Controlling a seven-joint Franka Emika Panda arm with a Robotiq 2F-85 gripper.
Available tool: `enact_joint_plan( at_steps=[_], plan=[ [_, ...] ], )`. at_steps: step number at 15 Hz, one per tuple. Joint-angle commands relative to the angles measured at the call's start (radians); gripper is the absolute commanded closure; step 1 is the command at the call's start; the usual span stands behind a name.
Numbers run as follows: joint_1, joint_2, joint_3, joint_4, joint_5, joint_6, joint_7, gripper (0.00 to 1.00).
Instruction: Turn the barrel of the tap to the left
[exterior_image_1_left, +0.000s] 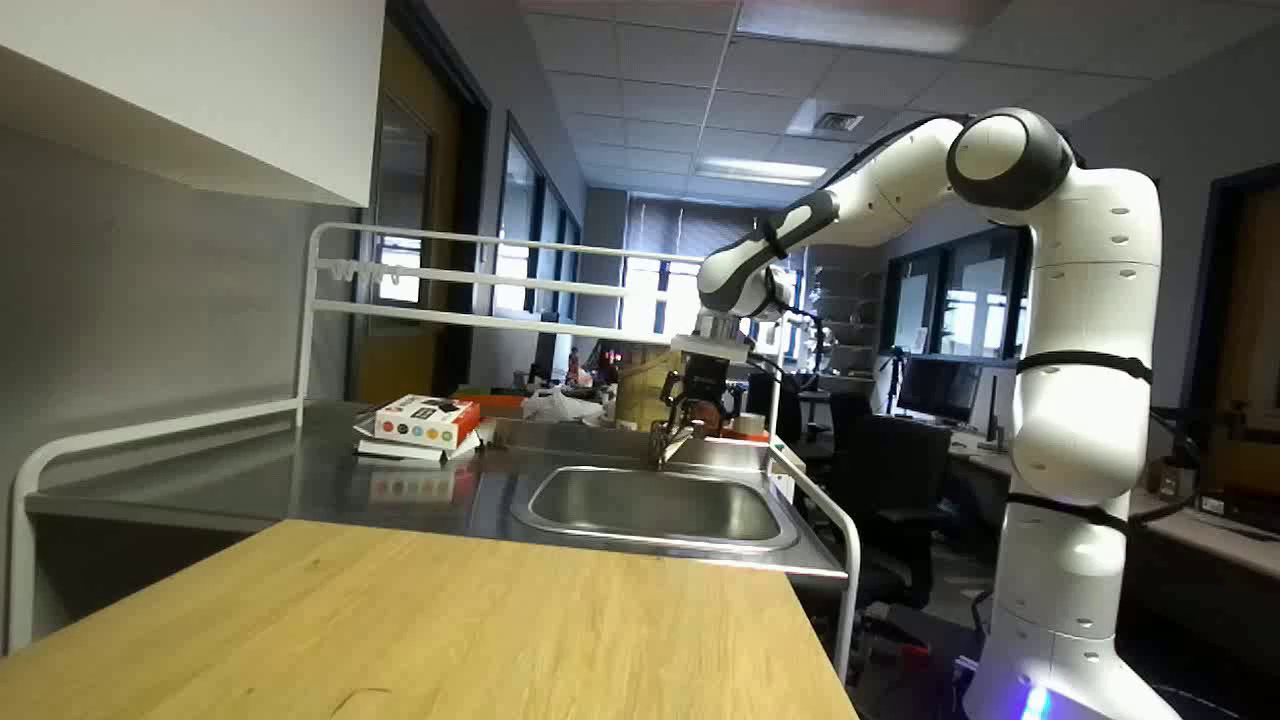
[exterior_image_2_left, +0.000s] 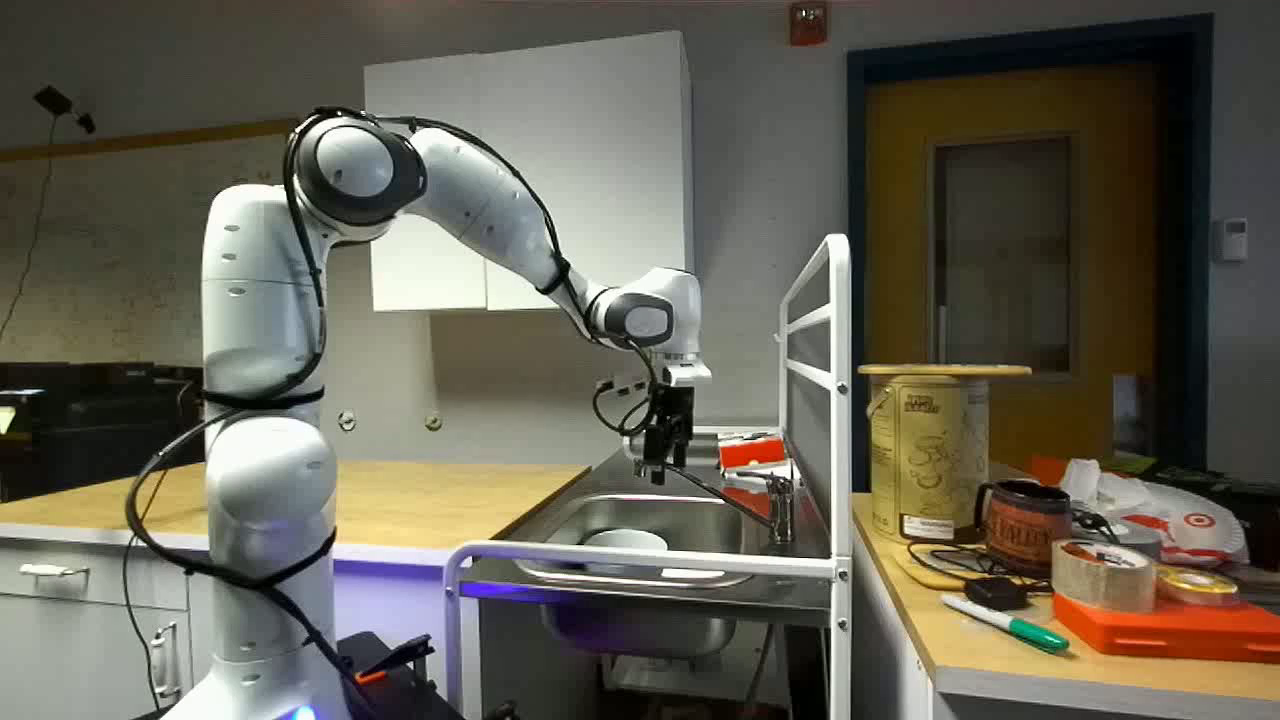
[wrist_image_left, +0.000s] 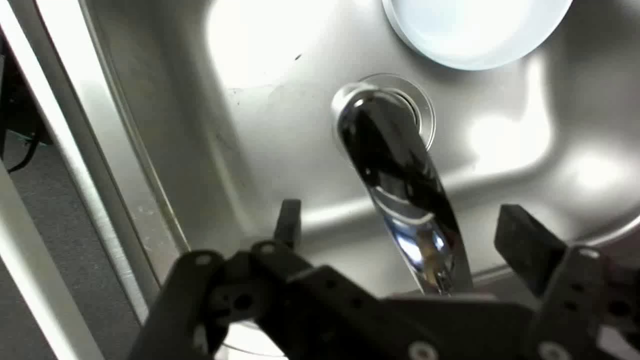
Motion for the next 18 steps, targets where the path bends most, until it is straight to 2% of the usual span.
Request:
enact_joint_plan(
  at_steps=[1,15,18],
  plan=[
    [-0.009,0.001,0.008,0.003,0.000,-0.003,0.000,0.00],
    [-0.009,0.000,0.008,0.003,0.000,-0.003,0.000,0.00],
    [-0.013,0.036,0.004,0.028,0.006,-0.004,0.015,0.00]
  ],
)
